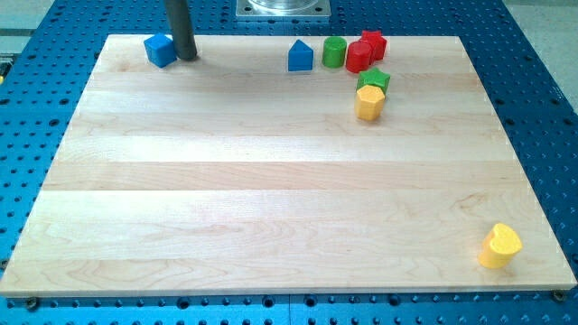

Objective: Move the group of blocks to the bottom

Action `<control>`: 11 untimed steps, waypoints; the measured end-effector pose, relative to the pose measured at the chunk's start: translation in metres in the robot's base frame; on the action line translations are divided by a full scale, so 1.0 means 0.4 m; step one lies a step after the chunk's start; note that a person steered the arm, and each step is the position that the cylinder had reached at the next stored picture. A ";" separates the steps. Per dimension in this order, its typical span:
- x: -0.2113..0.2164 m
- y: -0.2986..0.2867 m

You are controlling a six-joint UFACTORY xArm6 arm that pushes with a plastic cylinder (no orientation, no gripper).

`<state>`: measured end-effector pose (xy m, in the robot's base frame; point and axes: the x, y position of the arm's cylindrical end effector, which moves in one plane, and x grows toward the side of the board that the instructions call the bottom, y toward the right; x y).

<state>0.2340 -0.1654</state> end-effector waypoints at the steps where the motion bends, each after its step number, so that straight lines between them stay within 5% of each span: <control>1: 0.000 -0.012; 2: 0.000 0.019; 6: -0.040 0.548; 8: 0.083 0.565; 10: -0.101 0.602; 11: -0.102 0.623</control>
<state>0.1933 0.0837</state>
